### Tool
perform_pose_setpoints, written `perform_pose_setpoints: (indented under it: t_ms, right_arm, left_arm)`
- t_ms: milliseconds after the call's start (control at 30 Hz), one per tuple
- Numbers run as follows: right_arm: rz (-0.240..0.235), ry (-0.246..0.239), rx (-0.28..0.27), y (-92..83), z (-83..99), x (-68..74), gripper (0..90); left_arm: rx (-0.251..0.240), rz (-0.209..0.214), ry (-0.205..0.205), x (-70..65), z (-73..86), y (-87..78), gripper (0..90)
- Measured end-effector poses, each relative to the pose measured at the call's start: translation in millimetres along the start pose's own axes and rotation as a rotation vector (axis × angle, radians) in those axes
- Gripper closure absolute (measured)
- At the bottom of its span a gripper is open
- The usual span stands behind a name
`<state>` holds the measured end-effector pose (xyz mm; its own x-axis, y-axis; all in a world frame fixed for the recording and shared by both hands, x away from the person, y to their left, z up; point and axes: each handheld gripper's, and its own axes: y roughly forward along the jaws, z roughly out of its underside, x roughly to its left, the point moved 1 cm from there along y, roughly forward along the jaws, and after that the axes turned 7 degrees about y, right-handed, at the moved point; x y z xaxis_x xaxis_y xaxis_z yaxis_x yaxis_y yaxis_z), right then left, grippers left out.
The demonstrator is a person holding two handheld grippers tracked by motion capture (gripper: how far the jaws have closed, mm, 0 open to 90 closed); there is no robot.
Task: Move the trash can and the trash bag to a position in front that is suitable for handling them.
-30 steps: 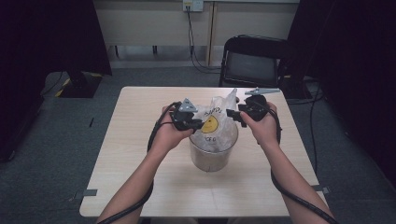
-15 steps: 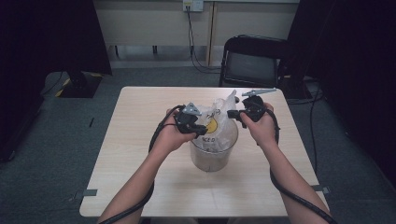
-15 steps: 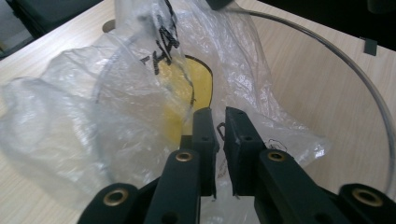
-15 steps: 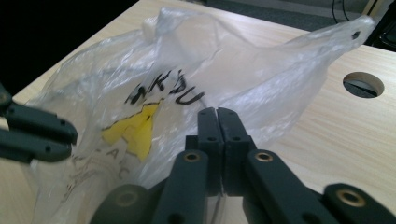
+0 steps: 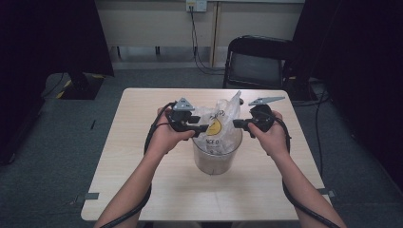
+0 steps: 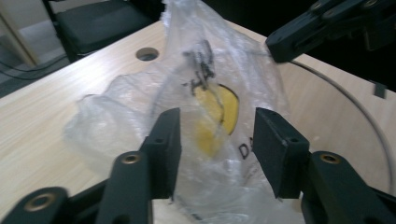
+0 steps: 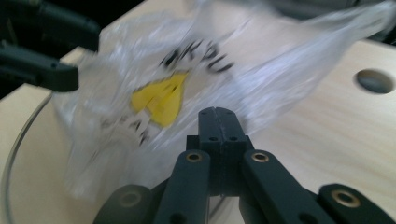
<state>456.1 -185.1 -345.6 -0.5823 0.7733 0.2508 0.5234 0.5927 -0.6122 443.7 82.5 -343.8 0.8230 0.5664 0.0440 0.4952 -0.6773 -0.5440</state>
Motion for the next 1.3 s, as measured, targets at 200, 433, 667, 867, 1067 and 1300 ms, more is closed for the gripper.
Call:
perform_pose_setpoints:
  t_ms: [200,433,667,867,1067,1300]
  right_arm:
    - [0.081,0.036,-0.073,3.7,-8.6,-8.6,53.8]
    - [0.114,0.116,-0.074,21.9,-23.4,-13.5,47.8]
    - [0.029,0.183,-0.039,34.4,-23.8,-20.0,90.0]
    - [0.024,0.123,-0.001,18.9,-18.5,-15.0,90.0]
    - [0.004,0.032,0.028,7.3,-5.5,-2.3,90.0]
    - [0.008,-0.065,0.102,9.3,8.5,12.0,90.0]
  left_arm:
    - [0.045,0.037,0.059,-11.8,-2.3,16.5,66.0]
    - [0.193,0.106,0.062,-18.6,-2.4,43.0,88.2]
    - [0.137,0.119,0.075,-20.2,-8.8,33.0,81.4]
    - [0.012,-0.033,0.043,-1.7,-10.7,-4.3,48.0]
    - [-0.001,-0.107,-0.052,18.1,1.8,-14.6,43.4]
    - [0.007,-0.071,-0.152,27.0,8.0,3.1,61.9]
